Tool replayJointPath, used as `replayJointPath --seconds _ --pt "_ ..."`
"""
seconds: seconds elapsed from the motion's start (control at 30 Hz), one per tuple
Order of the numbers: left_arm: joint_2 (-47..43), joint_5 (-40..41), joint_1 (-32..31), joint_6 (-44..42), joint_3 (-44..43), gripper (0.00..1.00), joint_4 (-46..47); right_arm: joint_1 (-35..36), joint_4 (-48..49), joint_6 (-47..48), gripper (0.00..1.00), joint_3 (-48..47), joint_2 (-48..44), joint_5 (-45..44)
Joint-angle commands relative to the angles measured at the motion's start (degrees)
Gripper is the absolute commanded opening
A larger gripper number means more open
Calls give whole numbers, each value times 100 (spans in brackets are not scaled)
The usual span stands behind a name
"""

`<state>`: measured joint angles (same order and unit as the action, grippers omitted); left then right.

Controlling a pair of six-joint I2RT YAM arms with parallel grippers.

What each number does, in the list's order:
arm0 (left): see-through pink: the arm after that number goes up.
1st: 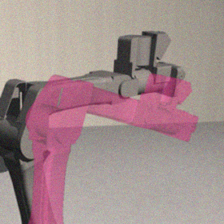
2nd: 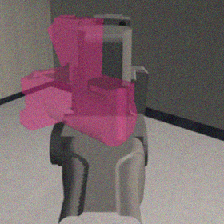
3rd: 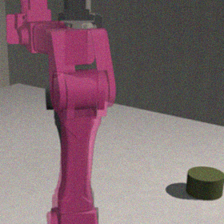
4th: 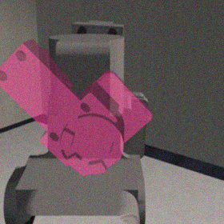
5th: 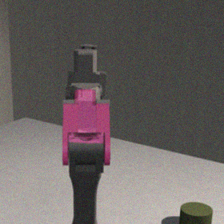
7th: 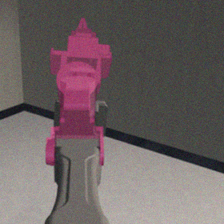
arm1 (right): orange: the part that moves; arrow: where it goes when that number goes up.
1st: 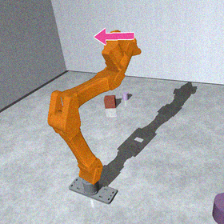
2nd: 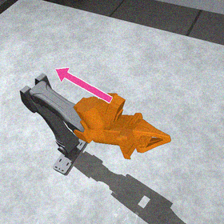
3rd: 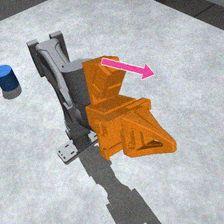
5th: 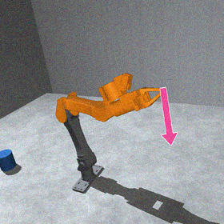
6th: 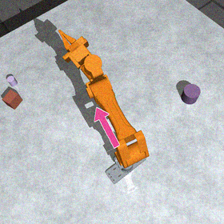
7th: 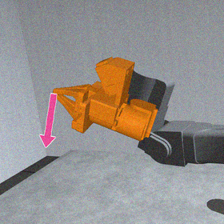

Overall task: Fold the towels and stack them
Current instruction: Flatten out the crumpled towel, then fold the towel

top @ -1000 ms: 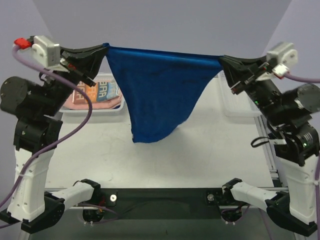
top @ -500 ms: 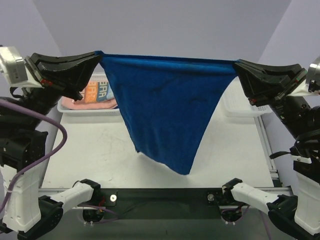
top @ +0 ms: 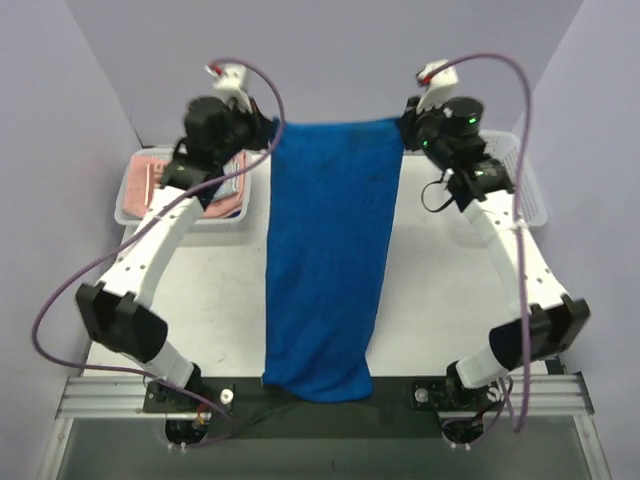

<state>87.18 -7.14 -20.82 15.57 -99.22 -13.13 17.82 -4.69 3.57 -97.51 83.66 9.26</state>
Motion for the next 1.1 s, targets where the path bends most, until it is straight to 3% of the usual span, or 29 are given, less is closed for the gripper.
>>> replayJointPath --seconds 0.0,0.13,0.27,0.43,0.57,0.83,1.07 --pt "843 670 122 -28 465 0 371 -340 845 -278 0 496 738 76" --pt "2106 670 210 156 167 0 995 -551 1460 -261 0 427 1757 6" --pt "3032 652 227 78 -693 0 1442 -719 1673 -313 0 -213 2802 6" --pt "4155 582 376 174 -2194 0 1506 -824 2102 -357 0 -865 3498 94" --pt "4580 555 473 341 -2848 0 1488 -860 2358 -498 0 -1217 3859 252" --pt "4484 143 500 446 -2226 0 1752 -912 2631 -568 0 -875 3852 559" --pt "3430 -86 500 578 -372 0 2208 -912 2447 -735 0 853 2808 823"
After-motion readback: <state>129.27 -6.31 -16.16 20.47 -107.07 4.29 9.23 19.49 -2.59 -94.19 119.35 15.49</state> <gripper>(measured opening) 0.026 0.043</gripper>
